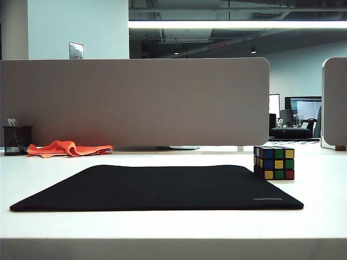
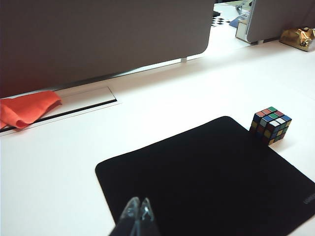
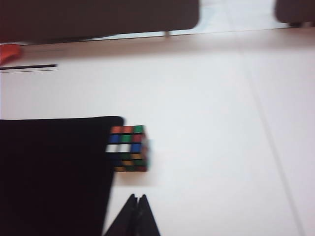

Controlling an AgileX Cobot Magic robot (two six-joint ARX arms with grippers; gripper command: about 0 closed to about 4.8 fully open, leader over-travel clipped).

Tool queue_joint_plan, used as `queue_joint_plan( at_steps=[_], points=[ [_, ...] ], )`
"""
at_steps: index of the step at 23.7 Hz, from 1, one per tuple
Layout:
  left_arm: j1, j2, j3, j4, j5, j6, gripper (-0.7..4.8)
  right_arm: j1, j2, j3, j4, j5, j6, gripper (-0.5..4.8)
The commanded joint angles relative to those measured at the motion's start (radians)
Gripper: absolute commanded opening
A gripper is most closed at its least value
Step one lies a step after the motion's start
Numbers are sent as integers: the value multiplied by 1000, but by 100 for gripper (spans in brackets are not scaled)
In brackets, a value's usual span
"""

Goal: Pick up the cube on the right side of the mouse pad, then place it in the center of the mouse pad.

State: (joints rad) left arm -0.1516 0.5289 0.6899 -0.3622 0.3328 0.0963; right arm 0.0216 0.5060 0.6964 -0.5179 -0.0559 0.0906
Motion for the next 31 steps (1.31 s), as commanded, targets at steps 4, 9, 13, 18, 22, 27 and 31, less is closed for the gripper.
queue_joint_plan(
  at_steps=[4,9,13,18,22,27,31],
  points=[
    [-5,62,20,20,-44,0,98,2,103,118,-2,-51,101,-4],
    [-10,124,58,39,-45,1,130,47,246,206,-9,-37,72,479],
    [-10,152,64,43,-45,-4,225,108,386,275,-2,-88,71,479],
    [-10,167,66,42,-43,-26,279,144,529,352,-2,-76,66,479],
    [-10,171,66,41,-40,-27,285,159,652,417,-13,-48,66,479],
    [-10,171,66,42,-40,-52,310,171,819,515,-78,37,66,479],
    [-10,171,67,41,-34,-52,311,171,938,581,-121,66,67,479]
  ],
)
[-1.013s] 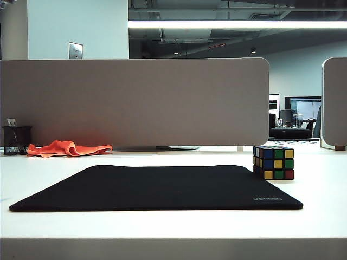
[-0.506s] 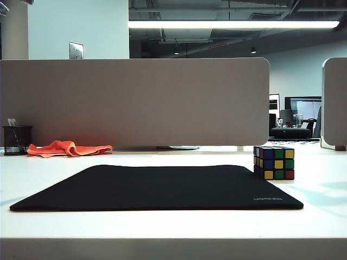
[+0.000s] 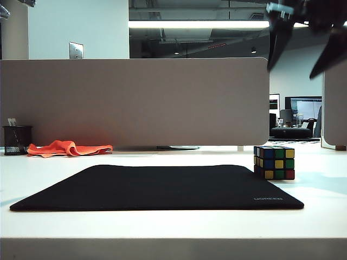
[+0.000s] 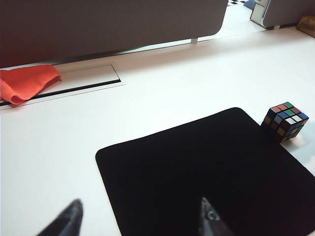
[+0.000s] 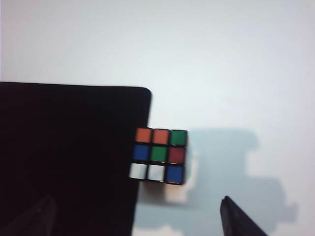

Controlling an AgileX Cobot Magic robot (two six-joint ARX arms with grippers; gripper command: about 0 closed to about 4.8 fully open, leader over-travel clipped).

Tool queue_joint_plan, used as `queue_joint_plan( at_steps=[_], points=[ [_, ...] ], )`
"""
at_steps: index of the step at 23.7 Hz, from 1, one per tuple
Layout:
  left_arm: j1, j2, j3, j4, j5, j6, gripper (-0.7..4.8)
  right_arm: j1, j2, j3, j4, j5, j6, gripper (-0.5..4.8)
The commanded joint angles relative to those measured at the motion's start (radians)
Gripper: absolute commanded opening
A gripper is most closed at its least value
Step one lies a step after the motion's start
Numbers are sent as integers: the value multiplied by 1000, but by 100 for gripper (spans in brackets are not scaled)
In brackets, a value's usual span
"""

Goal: Pick up the cube on the right side of the mouse pad, then place it in the center of the mouse pad.

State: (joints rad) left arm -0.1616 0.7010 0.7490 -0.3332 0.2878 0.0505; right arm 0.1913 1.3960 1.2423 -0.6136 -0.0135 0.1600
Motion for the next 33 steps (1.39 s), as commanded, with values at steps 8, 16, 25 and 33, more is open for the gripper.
queue_joint_plan(
  at_steps=[8,16,25,33],
  points=[
    [-9,-2,9,13,31,-25,310,12,297,109,-8,48,32,479],
    [-9,-2,9,6,31,-25,310,31,375,109,25,48,31,479],
    [-10,-2,9,4,31,-25,310,30,418,109,36,101,30,479],
    [-10,-2,9,4,31,-24,310,30,439,109,54,60,31,417]
  ],
)
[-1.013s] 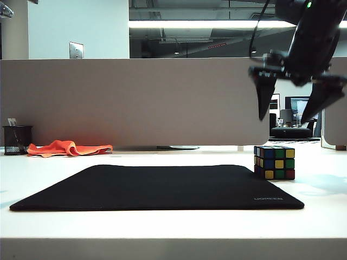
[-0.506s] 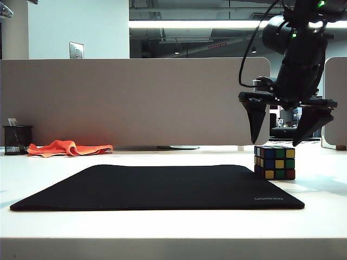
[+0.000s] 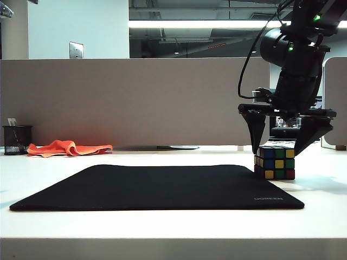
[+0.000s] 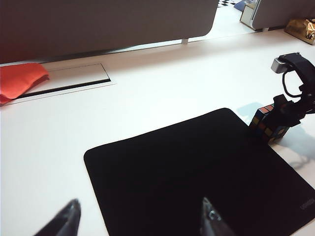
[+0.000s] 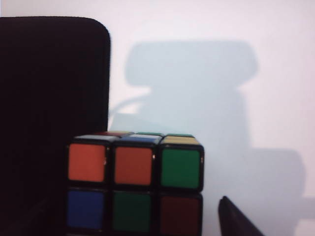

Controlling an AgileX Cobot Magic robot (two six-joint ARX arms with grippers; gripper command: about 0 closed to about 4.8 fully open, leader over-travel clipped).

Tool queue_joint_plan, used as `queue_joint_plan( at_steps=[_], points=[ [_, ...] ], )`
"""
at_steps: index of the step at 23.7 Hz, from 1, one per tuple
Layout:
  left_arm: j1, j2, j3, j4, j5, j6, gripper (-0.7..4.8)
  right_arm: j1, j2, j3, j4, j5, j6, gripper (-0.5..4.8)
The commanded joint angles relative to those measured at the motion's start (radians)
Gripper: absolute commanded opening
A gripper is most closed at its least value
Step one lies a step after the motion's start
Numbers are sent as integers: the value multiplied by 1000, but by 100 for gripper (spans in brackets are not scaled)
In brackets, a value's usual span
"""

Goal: Pick up the cube on the right side of the mouse pad, then place it in the center of the mouse pad.

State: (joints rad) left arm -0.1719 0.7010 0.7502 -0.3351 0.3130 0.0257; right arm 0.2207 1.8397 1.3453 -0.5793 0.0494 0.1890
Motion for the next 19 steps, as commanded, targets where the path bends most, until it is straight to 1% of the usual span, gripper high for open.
queue_joint_plan(
  at_steps=[1,3,19],
  points=[
    [1,-2,8,6,5,0,310,1,-5,6,19,-3,2,370],
    [1,-2,8,3,5,0,310,1,-5,6,18,-3,2,324],
    [1,-2,8,-2,5,0,310,1,-5,5,17,-3,-10,322]
  ],
)
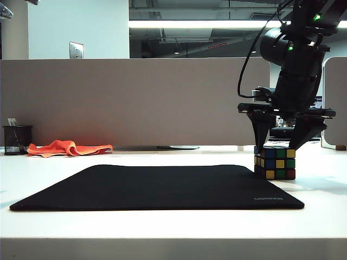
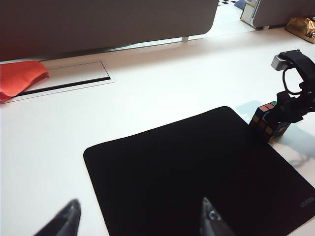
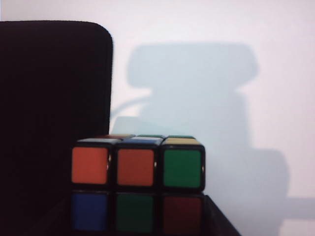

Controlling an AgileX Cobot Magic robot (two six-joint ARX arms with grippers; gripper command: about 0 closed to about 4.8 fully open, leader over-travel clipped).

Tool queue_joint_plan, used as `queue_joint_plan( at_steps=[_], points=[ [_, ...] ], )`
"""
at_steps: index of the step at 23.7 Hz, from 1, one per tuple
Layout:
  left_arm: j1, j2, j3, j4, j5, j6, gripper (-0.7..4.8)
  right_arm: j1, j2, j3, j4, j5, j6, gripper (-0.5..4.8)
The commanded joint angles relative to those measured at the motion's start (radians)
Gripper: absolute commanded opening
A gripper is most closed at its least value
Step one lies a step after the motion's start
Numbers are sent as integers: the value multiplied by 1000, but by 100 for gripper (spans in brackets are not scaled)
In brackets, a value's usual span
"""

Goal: Pick up the cube on the right side of the mouse pad, then place it in the center of the mouse pad.

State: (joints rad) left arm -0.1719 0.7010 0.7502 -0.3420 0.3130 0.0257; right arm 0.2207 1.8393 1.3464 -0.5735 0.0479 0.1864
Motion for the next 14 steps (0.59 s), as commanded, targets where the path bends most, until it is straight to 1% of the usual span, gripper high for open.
queue_joint_plan(
  at_steps=[1,3,8,14],
  points=[
    [1,-2,8,5,5,1,310,1,-5,4,14,0,-7,306],
    [1,-2,8,5,5,1,310,1,-8,5,18,2,-7,238],
    [1,-2,8,5,5,0,310,1,-56,5,21,0,-7,242],
    [1,-2,8,5,5,0,310,2,-167,5,23,-12,-7,242]
  ],
)
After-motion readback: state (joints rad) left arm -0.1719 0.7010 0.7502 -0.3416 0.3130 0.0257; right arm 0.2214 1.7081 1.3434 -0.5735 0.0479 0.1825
